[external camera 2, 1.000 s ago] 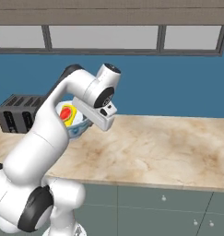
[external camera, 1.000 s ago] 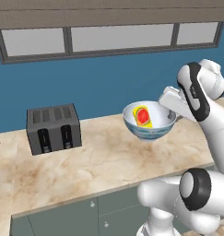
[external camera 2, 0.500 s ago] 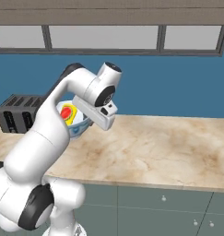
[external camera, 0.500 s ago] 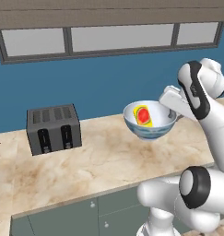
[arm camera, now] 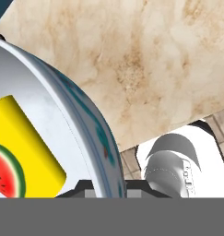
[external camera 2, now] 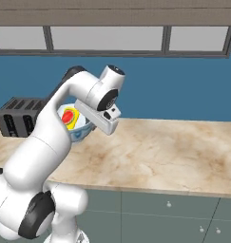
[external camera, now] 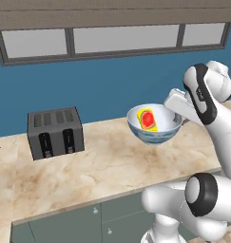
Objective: Place the cup inside the bowl on the dining table and move the bowl to any counter.
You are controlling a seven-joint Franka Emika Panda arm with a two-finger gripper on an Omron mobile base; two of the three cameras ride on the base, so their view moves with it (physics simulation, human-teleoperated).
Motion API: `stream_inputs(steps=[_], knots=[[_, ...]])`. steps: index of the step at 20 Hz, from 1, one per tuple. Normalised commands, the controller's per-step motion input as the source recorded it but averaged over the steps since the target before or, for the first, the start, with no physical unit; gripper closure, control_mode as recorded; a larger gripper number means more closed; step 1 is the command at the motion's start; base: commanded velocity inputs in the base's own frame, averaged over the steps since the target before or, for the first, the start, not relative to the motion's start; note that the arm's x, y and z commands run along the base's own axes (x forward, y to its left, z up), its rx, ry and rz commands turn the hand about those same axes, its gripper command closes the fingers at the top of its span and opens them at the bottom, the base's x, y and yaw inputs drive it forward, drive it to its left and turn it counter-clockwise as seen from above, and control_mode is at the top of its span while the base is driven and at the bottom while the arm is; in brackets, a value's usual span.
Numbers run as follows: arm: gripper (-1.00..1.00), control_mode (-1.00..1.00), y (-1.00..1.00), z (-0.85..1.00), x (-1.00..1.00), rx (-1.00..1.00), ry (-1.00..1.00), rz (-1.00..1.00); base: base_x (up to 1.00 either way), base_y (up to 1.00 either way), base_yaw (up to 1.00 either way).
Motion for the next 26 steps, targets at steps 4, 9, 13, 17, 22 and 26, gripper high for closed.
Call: stream_inputs(steps=[4, 9, 13, 17, 22, 26], knots=[[1.00, -1.00, 0.00, -0.01, 0.00, 0.00, 0.00, 0.00, 0.00, 0.00, 0.00], [1.00, -1.00, 0.00, -0.14, 0.02, 0.01, 0.01, 0.00, 0.00, 0.00, 0.00], [1.00, -1.00, 0.00, -0.08, 0.09, 0.02, 0.01, 0.00, 0.00, 0.00, 0.00], [1.00, -1.00, 0.00, -0.16, 0.00, 0.08, 0.00, 0.00, 0.00, 0.00, 0.00], [1.00, -1.00, -0.06, -0.16, 0.00, 0.11, 0.00, 0.00, 0.00, 0.00, 0.00], [1.00, -1.00, 0.00, -0.13, 0.00, 0.02, 0.00, 0.00, 0.00, 0.00, 0.00]])
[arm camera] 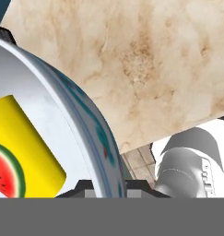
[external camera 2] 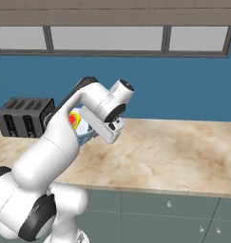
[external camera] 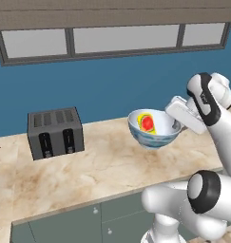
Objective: Place the cup inside the bowl on the dining table and move the bowl to any counter.
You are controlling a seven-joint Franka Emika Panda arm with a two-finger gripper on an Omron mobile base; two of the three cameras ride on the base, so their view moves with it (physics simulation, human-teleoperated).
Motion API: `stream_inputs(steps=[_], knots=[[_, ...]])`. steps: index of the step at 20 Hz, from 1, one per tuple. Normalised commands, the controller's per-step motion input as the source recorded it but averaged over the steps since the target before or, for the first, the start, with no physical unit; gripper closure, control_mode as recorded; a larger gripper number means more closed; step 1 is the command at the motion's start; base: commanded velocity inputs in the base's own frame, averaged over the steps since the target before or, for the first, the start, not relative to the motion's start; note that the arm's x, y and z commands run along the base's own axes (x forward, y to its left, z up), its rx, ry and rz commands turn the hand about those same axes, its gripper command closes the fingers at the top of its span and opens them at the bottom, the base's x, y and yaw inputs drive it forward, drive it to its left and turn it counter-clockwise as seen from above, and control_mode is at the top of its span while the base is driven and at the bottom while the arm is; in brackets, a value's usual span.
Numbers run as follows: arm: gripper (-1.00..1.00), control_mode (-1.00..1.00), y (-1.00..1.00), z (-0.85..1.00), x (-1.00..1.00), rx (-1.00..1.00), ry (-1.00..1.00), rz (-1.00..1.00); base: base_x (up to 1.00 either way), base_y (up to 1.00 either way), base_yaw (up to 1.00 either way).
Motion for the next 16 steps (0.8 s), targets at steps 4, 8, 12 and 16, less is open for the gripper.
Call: stream_inputs(steps=[4, 8, 12, 16], knots=[[1.00, -1.00, 0.00, -0.34, 0.00, 0.00, -0.01, 0.00, 0.00, 0.00, 0.00], [1.00, -1.00, 0.00, -0.43, 0.06, 0.00, -0.03, 0.00, 0.00, 0.00, 0.00], [1.00, -1.00, 0.00, -0.36, 0.32, 0.00, -0.03, 0.00, 0.00, 0.00, 0.00], [1.00, -1.00, 0.00, -0.11, 0.41, 0.00, 0.00, 0.00, 0.00, 0.00, 0.00]])
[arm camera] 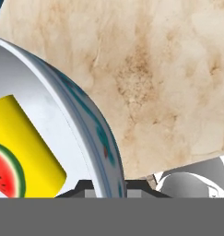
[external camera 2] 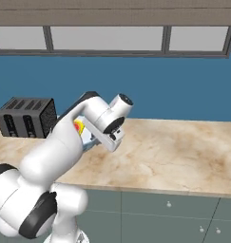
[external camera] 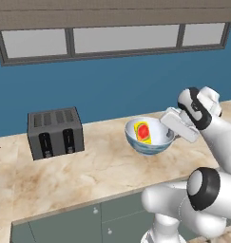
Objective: Place the cup inside the bowl on the dining table and move the bowl to any counter.
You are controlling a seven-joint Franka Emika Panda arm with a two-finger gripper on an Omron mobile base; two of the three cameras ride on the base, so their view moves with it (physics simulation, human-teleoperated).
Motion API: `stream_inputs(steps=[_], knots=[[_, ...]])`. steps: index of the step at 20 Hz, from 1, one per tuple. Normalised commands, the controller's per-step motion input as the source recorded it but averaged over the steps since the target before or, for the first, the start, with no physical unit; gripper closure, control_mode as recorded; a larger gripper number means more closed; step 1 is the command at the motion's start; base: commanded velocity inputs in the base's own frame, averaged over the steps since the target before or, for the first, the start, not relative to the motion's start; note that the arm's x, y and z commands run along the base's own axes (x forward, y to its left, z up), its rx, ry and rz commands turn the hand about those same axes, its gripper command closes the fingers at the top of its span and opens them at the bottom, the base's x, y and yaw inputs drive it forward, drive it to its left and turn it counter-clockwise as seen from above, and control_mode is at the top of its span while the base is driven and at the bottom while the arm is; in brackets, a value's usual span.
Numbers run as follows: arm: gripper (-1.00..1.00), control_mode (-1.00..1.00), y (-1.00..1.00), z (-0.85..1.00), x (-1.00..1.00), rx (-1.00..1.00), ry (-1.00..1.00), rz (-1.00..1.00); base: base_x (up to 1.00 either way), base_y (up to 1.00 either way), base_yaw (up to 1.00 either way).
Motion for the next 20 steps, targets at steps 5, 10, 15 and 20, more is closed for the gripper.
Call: stream_inputs(steps=[5, 10, 15, 20], knots=[[1.00, -1.00, 0.00, -0.01, 0.30, 0.00, 0.00, 0.00, 0.00, 0.00, 0.00], [1.00, -1.00, 0.00, 0.00, 0.20, -0.03, 0.00, 0.00, 0.00, 0.00, 0.00], [1.00, -1.00, 0.01, 0.00, 0.12, -0.03, 0.00, 0.00, 0.00, 0.00, 0.00], [1.00, -1.00, 0.04, -0.05, 0.15, -0.05, 0.00, 0.00, 0.00, 0.00, 0.00]])
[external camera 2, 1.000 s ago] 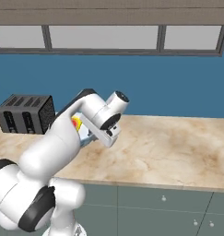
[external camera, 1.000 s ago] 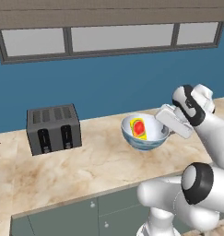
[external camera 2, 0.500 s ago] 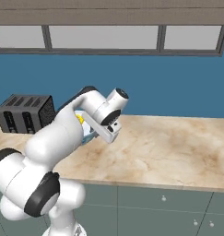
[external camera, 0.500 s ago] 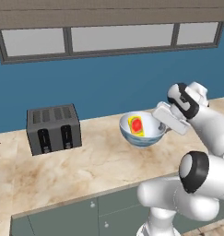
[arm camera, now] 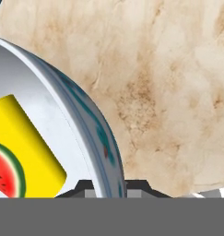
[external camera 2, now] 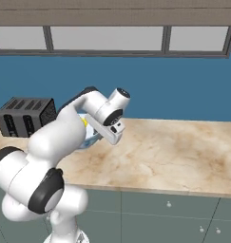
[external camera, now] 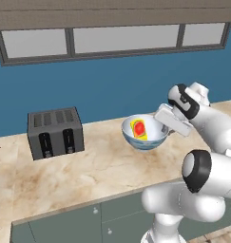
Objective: Place the cup inside the bowl on the dining table and move the bowl to any counter.
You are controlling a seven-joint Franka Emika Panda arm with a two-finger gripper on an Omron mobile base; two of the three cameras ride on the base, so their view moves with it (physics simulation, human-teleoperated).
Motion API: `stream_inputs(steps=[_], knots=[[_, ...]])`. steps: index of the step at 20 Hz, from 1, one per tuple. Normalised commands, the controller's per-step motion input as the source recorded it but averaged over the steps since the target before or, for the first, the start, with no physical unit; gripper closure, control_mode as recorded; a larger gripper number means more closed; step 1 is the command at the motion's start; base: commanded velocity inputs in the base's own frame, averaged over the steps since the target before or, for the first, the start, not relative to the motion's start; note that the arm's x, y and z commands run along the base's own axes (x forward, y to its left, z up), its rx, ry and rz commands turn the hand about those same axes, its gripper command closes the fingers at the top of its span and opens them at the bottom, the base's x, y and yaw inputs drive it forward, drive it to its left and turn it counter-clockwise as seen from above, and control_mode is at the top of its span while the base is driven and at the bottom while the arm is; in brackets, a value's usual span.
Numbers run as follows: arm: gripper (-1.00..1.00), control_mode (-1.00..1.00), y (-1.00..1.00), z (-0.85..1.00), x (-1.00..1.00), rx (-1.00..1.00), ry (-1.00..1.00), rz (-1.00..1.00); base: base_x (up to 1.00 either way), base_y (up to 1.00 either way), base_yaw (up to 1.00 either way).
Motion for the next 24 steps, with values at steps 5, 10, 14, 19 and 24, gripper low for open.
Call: stream_inputs(steps=[5, 10, 14, 19, 24], knots=[[1.00, -1.00, 0.03, -0.18, 0.14, -0.04, 0.00, 0.00, 0.00, 0.00, 0.00], [1.00, -1.00, 0.02, -0.20, 0.12, -0.02, 0.00, 0.00, 0.00, 0.00, 0.00], [1.00, -1.00, 0.00, -0.08, 0.14, 0.00, 0.00, 0.00, 0.00, 0.00, 0.00], [1.00, -1.00, 0.00, -0.18, 0.14, 0.00, 0.00, 0.00, 0.00, 0.00, 0.00], [1.00, -1.00, 0.00, -0.20, 0.11, 0.00, 0.00, 0.00, 0.00, 0.00, 0.00]])
